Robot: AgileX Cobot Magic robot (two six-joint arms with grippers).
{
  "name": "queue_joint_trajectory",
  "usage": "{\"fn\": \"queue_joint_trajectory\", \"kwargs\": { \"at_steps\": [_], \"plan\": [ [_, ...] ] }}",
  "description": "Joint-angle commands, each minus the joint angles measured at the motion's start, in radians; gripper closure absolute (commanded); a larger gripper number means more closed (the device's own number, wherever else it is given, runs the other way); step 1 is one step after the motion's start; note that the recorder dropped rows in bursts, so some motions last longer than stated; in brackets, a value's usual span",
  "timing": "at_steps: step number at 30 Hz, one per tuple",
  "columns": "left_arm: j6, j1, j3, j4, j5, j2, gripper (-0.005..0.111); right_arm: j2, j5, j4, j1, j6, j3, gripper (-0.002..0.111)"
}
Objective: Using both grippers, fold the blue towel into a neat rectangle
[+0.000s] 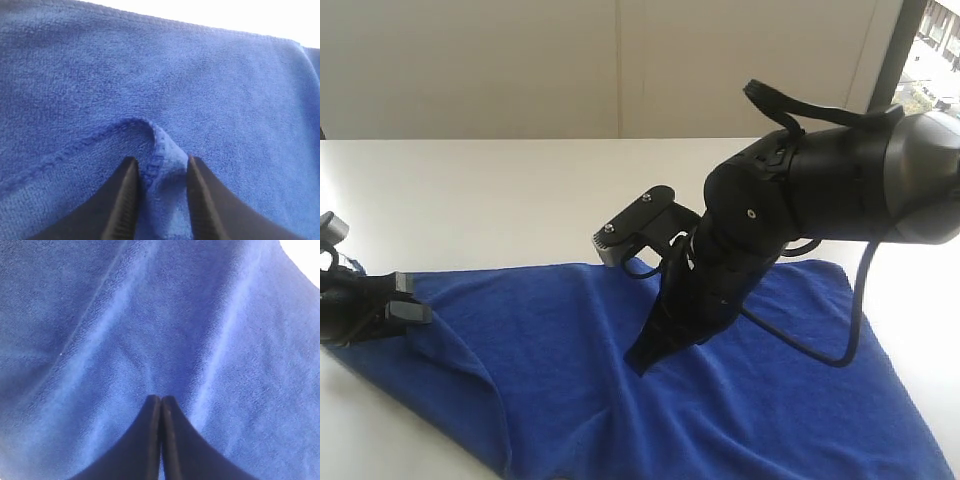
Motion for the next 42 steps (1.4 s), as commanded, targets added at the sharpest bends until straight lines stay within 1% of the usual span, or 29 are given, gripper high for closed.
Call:
{"fn": "queue_joint_trajectory", "kwargs": {
  "at_steps": [1, 4, 5, 8, 10, 11, 14, 19, 21, 23, 28, 32, 34, 36, 38, 39, 41, 42],
  "plan": [
    [0.008, 0.002, -0.002, -0.016, 0.031, 0.002, 0.087, -0.003, -0.014, -0.002, -0.005, 0.005, 0.004, 0.108],
    [0.006, 0.002, -0.002, -0.013, 0.036, 0.002, 0.104, -0.003, -0.014, -0.002, -0.005, 0.005, 0.004, 0.108],
    [0.002, 0.002, -0.002, -0.007, 0.042, 0.000, 0.107, -0.003, -0.014, -0.002, -0.005, 0.005, 0.004, 0.108],
    [-0.022, 0.002, -0.002, 0.013, 0.068, -0.024, 0.107, -0.003, -0.016, -0.002, -0.005, 0.005, 0.004, 0.108],
    [-0.080, 0.002, -0.002, 0.078, 0.070, -0.047, 0.107, -0.003, -0.022, -0.002, -0.005, 0.005, 0.004, 0.108],
    [-0.124, 0.002, -0.002, 0.132, 0.070, -0.062, 0.107, -0.003, -0.028, -0.002, -0.005, 0.005, 0.004, 0.108],
    [-0.353, 0.002, -0.002, 0.366, 0.061, -0.119, 0.107, -0.003, -0.044, -0.002, -0.005, 0.005, 0.004, 0.108],
    [-0.794, 0.002, -0.002, 0.805, 0.062, -0.262, 0.107, -0.003, -0.049, 0.001, -0.005, 0.008, 0.004, 0.108],
    [-0.927, 0.002, -0.002, 0.965, 0.081, -0.317, 0.107, -0.003, -0.051, 0.001, -0.005, 0.007, 0.004, 0.108],
    [-1.037, 0.002, -0.002, 1.092, 0.126, -0.374, 0.107, -0.003, -0.056, 0.001, -0.005, 0.007, 0.004, 0.108],
    [-1.207, 0.002, -0.002, 1.326, 0.306, -0.433, 0.107, -0.003, -0.072, 0.001, -0.005, 0.020, 0.004, 0.108],
    [-1.356, 0.002, -0.002, 1.528, 0.413, -0.449, 0.107, -0.003, -0.084, 0.001, -0.005, 0.022, 0.004, 0.108],
    [-1.390, 0.002, -0.002, 1.564, 0.450, -0.449, 0.107, -0.003, -0.089, 0.001, -0.005, 0.022, 0.004, 0.108],
    [-1.390, 0.002, -0.002, 1.567, 0.471, -0.449, 0.107, -0.003, -0.092, 0.001, -0.005, 0.022, 0.004, 0.108],
    [-1.390, 0.002, -0.002, 1.567, 0.480, -0.445, 0.104, -0.003, -0.095, 0.001, -0.005, 0.022, 0.004, 0.108],
    [-1.390, 0.002, -0.002, 1.572, 0.484, -0.441, 0.095, -0.003, -0.104, 0.001, -0.005, 0.022, 0.004, 0.108],
    [-1.390, 0.002, -0.002, 1.579, 0.486, -0.441, 0.082, -0.003, -0.111, 0.001, -0.005, 0.022, 0.004, 0.108],
    [-1.390, 0.002, -0.002, 1.582, 0.492, -0.441, 0.072, -0.003, -0.111, 0.001, -0.005, 0.022, 0.004, 0.108]
  ]
}}
